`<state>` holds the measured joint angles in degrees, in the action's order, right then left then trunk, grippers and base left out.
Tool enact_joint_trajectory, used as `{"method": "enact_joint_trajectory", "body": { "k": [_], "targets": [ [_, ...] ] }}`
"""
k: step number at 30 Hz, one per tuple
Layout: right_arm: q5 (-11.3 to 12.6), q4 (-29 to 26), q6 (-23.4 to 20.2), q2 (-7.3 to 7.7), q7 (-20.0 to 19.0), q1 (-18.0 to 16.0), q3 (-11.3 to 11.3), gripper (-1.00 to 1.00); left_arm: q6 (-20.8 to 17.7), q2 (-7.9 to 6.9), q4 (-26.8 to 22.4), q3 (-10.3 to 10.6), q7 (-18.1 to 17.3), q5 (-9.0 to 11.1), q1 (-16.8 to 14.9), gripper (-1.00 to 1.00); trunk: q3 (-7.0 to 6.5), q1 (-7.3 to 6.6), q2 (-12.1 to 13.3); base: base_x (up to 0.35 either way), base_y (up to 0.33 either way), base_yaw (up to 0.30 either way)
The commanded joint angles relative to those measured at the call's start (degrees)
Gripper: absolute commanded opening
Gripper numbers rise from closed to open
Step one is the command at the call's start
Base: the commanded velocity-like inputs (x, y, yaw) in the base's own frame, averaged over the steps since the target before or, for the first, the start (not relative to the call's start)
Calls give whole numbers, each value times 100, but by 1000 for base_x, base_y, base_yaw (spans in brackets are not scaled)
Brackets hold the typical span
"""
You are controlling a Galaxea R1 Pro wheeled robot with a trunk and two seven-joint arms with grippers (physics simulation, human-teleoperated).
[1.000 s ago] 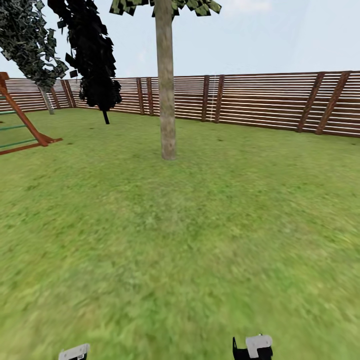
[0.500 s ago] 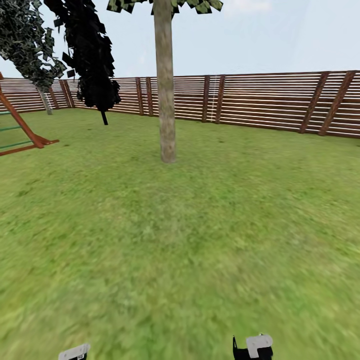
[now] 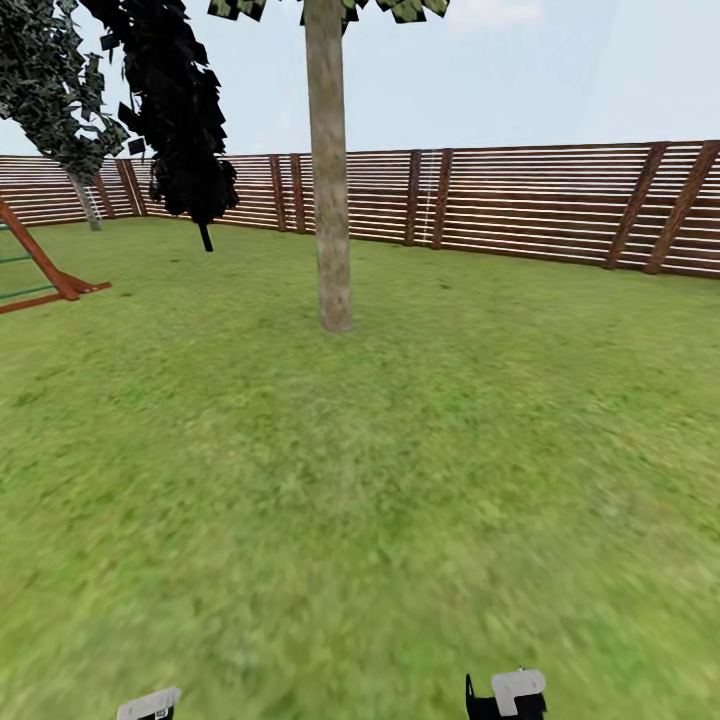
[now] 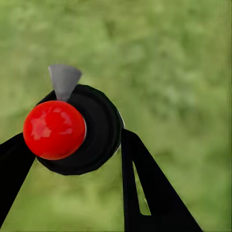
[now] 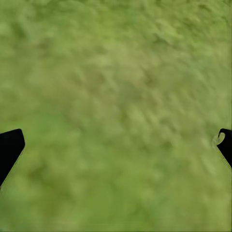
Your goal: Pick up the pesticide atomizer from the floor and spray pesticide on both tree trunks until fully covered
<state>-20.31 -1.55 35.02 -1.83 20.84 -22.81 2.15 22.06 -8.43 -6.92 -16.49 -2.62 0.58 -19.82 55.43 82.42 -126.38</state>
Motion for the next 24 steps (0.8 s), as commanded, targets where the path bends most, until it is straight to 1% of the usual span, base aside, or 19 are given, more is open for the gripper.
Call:
{"method": "enact_joint_trajectory", "body": {
  "k": [1,24],
  "targets": [
    [-60,6,5,-2,43,-4,23,100,18,0,6,-30,-28,7,-4,-100,5,3,-2,340,0,0],
    [-60,6,5,-10,43,-4,23,100,18,0,6,-30,-28,10,-4,-100,5,3,-2,340,0,0]
  ]
}}
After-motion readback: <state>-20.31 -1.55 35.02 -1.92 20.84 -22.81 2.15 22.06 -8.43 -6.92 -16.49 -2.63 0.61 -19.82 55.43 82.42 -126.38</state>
